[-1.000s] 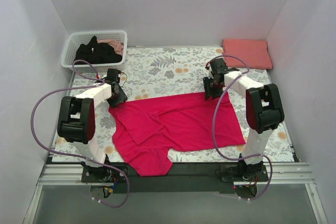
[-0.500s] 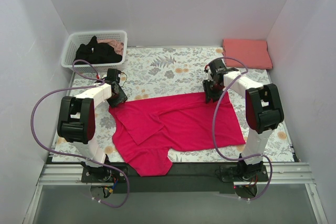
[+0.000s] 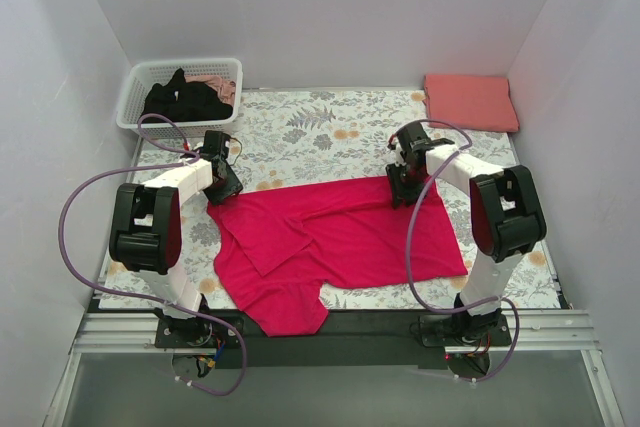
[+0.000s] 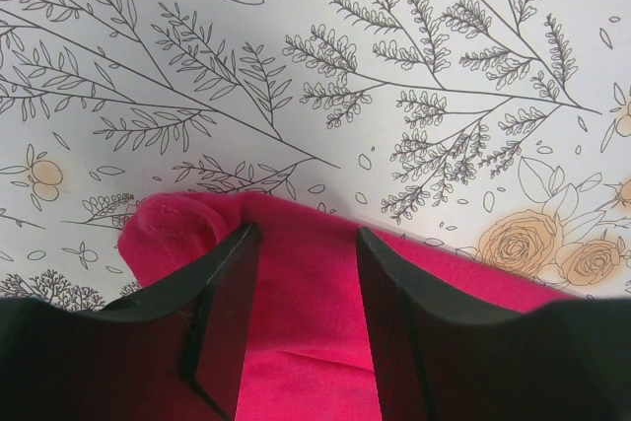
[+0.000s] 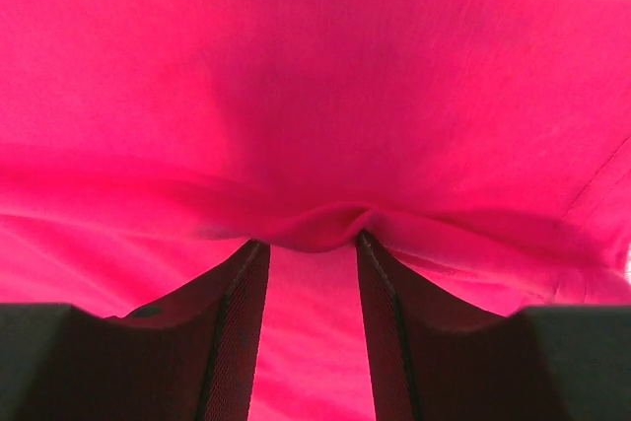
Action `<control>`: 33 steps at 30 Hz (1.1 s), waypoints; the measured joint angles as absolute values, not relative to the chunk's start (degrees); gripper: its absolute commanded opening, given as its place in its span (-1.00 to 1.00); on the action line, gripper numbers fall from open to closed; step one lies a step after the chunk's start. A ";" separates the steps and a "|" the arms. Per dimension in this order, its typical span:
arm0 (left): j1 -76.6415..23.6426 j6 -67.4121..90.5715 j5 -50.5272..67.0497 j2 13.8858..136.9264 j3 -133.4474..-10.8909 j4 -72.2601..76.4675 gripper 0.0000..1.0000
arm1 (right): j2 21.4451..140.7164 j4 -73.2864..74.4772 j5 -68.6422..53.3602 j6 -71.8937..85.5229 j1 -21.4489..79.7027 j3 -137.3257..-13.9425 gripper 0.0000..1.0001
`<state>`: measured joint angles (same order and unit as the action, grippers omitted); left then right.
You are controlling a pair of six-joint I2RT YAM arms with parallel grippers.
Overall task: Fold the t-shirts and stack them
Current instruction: Fold the tshirt
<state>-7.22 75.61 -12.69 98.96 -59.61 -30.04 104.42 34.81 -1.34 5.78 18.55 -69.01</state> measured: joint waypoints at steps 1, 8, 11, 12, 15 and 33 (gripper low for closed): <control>-7.22 75.61 -12.67 98.96 -59.61 -30.04 -0.14 | 104.07 34.76 -1.28 5.80 18.61 -68.12 -0.06; -7.22 75.59 -12.67 98.96 -59.61 -30.04 -0.14 | 98.43 34.50 -0.45 6.70 18.79 -61.76 -0.07; -7.22 75.59 -12.67 98.96 -59.61 -30.04 -0.14 | 94.83 34.48 0.38 7.55 18.79 -59.24 -0.07; -7.22 75.59 -12.67 98.96 -59.61 -30.04 -0.14 | 93.67 34.57 0.64 7.79 18.79 -58.70 -0.07; -7.22 75.59 -12.67 98.96 -59.61 -30.04 -0.14 | 90.61 34.39 1.61 8.69 18.79 -58.33 -0.06; -7.22 75.40 -12.69 98.96 -59.61 -30.04 -0.13 | 104.38 28.47 -1.89 10.39 24.80 -73.12 -0.06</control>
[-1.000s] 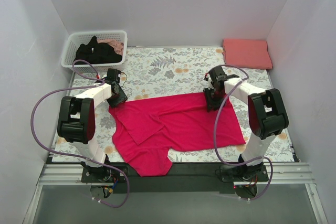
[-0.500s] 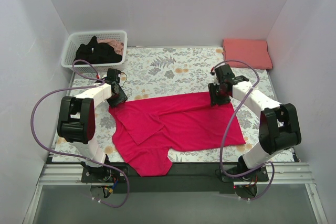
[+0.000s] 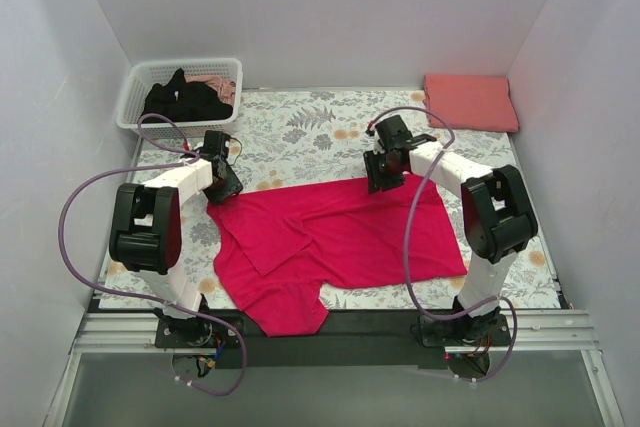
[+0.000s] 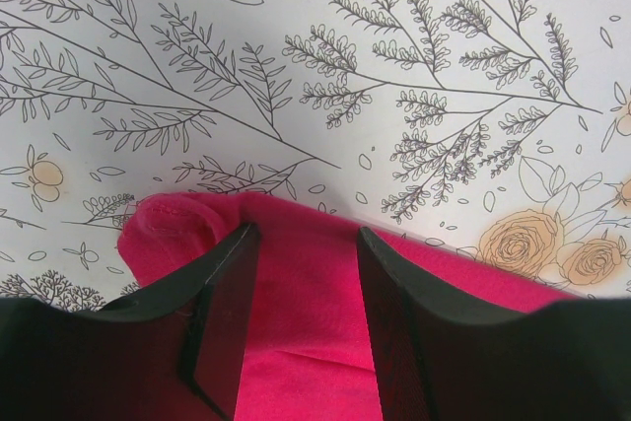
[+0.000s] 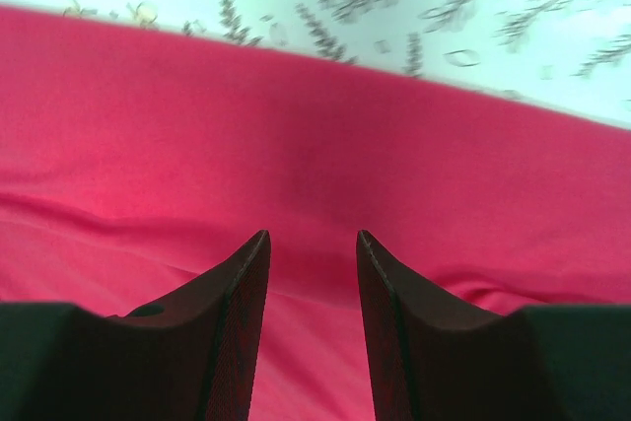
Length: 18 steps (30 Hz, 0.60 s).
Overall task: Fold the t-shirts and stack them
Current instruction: Fold the tshirt
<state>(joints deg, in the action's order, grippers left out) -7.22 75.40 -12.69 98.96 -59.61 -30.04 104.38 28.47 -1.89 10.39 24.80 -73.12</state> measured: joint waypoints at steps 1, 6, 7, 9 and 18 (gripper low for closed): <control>-7.22 75.40 -12.69 98.96 -59.61 -30.04 -0.13 | 104.75 28.23 -1.93 10.39 25.50 -72.82 -0.05; -7.22 75.40 -12.69 98.96 -59.61 -30.04 -0.13 | 104.36 28.01 -1.87 10.39 27.44 -69.17 -0.06; -7.22 75.37 -12.69 98.94 -59.61 -30.04 -0.13 | 103.94 28.01 -1.80 10.39 27.59 -67.79 -0.05; -7.22 75.37 -12.69 98.94 -59.61 -30.06 -0.13 | 102.69 28.25 -1.69 10.37 27.83 -65.45 -0.05; -7.22 75.37 -12.69 98.94 -59.61 -30.06 -0.13 | 94.28 31.55 -0.64 9.80 28.91 -59.96 -0.05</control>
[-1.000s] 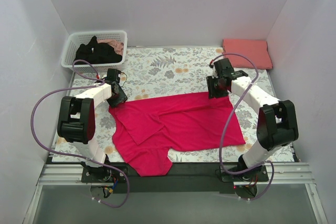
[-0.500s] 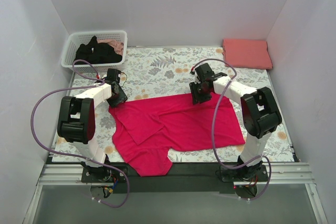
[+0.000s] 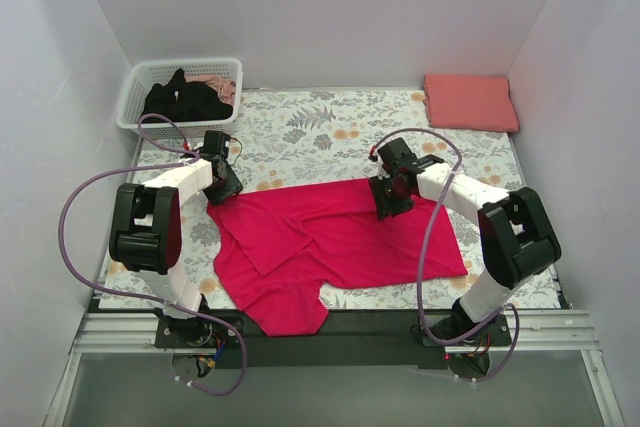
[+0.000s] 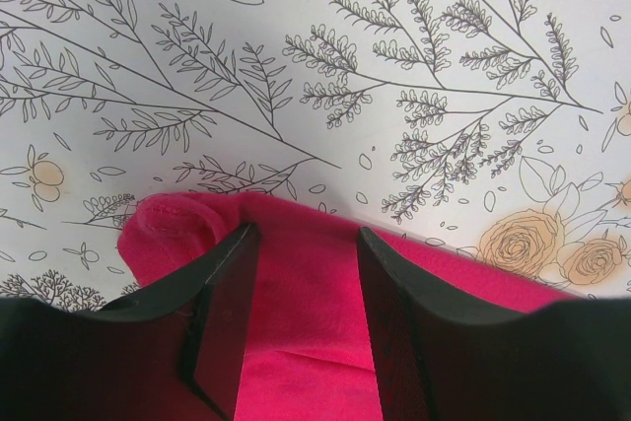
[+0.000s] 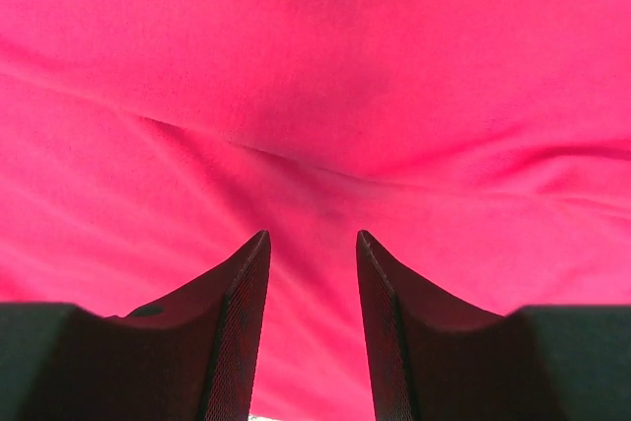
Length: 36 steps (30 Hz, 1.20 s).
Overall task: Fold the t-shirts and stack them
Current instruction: Fold the tshirt
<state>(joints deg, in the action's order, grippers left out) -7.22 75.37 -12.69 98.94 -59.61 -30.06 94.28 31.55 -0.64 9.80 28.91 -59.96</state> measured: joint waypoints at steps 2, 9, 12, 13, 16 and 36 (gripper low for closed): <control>-7.22 75.37 -12.69 98.94 -59.61 -30.06 -0.13 | 93.62 31.79 0.82 9.65 28.93 -60.38 -0.04; -7.22 75.35 -12.69 98.94 -59.61 -30.06 -0.13 | 96.07 32.53 7.31 8.97 23.97 -69.38 -0.03; -7.22 75.35 -12.69 98.94 -59.61 -30.06 -0.13 | 98.45 31.18 8.82 8.82 20.82 -72.25 -0.03; -7.22 75.35 -12.69 98.94 -59.61 -30.06 -0.13 | 99.00 30.81 9.13 8.82 19.97 -72.42 -0.04; -7.22 75.33 -12.69 98.94 -59.61 -30.06 -0.13 | 100.55 30.02 10.00 8.84 17.43 -71.96 -0.04; -7.22 75.20 -12.67 98.94 -59.61 -30.09 -0.12 | 90.19 22.81 11.38 10.20 14.15 -49.80 -0.07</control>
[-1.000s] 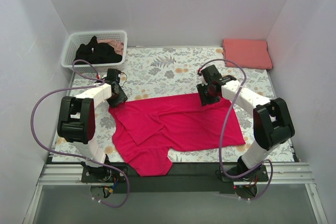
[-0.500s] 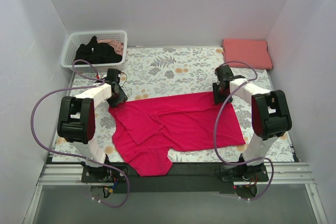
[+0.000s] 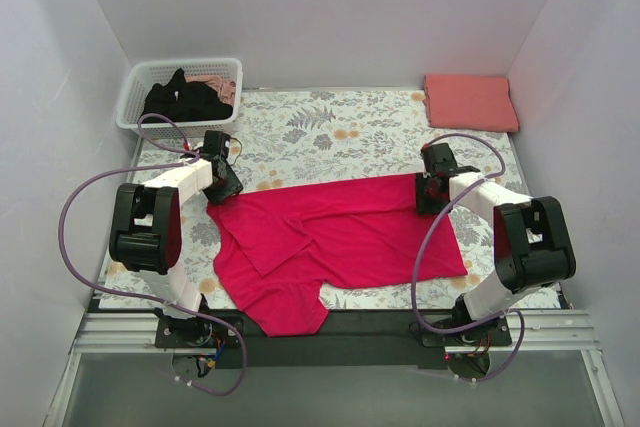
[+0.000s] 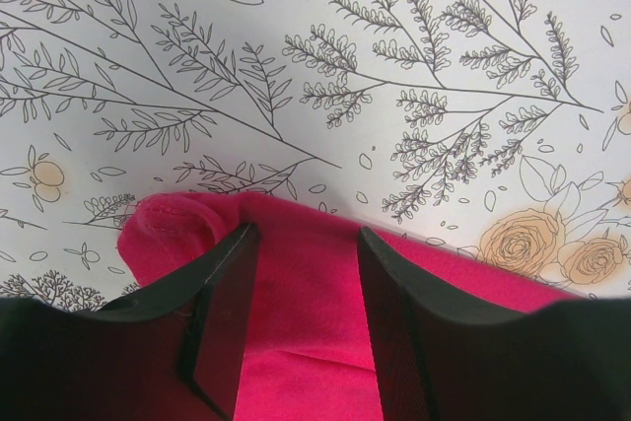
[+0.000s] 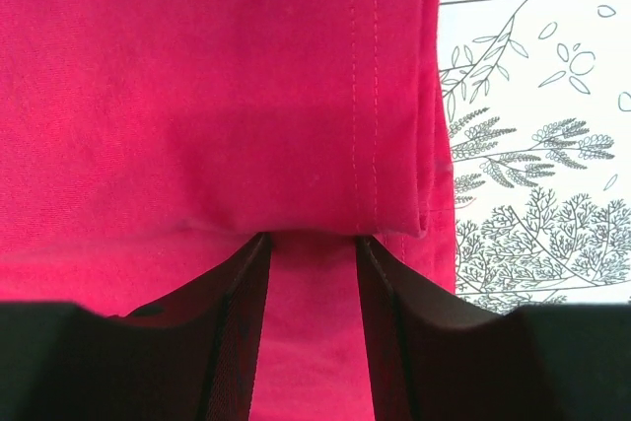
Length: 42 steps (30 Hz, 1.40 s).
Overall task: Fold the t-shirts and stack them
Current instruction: Fold the tshirt
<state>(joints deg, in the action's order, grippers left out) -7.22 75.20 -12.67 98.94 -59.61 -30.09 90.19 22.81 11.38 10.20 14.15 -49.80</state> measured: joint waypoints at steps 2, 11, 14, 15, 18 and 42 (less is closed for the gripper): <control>-7.22 75.16 -12.58 98.94 -59.61 -30.04 -0.10 | 90.19 22.00 10.41 10.50 13.04 -49.63 -0.06; -7.09 72.99 -9.93 96.79 -59.86 -27.77 0.18 | 88.58 21.02 7.03 11.88 10.50 -50.39 -0.05; -6.96 72.64 -8.45 94.89 -61.39 -27.35 0.22 | 86.19 21.02 4.80 12.32 10.52 -53.41 -0.05; -6.96 72.62 -8.21 94.15 -61.82 -27.16 0.21 | 85.69 20.93 4.14 12.36 10.50 -54.57 -0.04; -6.96 73.12 -7.90 90.17 -62.61 -26.72 0.17 | 84.97 20.08 1.45 12.71 10.52 -58.76 -0.05; -3.07 82.70 -9.39 99.66 -58.81 -25.10 -0.38 | 107.70 5.39 -10.55 14.52 1.10 -64.45 -0.24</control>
